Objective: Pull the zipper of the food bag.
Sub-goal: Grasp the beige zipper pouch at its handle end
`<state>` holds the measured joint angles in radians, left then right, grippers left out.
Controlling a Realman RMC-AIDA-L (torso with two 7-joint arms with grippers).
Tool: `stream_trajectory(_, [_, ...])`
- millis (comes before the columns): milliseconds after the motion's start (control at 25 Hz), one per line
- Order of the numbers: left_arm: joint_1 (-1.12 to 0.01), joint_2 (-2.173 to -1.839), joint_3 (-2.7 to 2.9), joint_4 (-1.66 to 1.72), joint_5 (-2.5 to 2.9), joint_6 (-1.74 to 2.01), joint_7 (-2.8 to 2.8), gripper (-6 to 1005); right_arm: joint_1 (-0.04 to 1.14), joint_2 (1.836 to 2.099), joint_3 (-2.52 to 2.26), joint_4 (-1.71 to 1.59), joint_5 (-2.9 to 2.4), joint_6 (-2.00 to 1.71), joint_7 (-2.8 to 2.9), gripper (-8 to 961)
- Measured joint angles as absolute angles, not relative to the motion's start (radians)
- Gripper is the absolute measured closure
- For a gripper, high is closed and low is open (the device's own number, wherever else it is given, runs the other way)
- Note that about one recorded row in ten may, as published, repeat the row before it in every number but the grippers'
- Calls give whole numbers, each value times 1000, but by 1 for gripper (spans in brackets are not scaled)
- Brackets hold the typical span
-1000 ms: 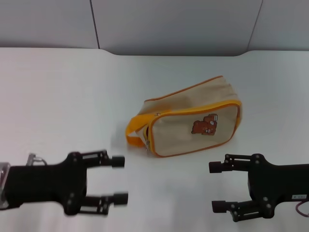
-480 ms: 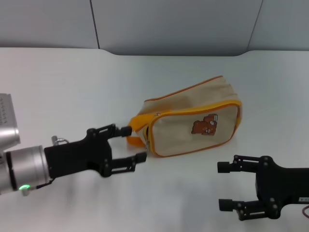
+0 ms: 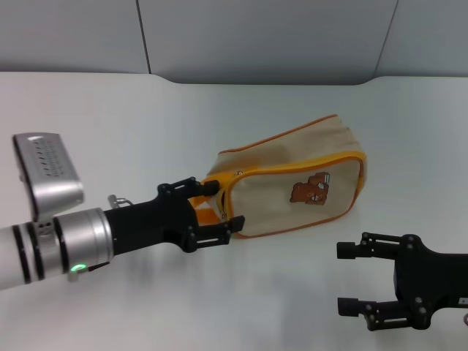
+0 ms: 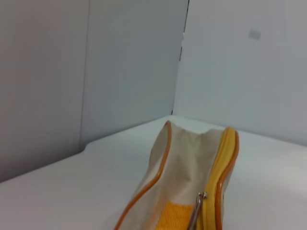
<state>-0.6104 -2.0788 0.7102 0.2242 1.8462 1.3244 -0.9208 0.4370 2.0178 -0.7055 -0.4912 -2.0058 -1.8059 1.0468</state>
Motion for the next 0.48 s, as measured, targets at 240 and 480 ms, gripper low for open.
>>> stream_trajectory(240, [-649, -2081, 703, 163, 1838, 1252, -881, 246, 436, 2016, -704, -491, -2004, -1805, 1044, 155])
stream_trajectory(480, [-657, -2082, 702, 147, 1782, 1220, -858, 253, 436, 2016, -696, -492, -2002, -1805, 1035, 155])
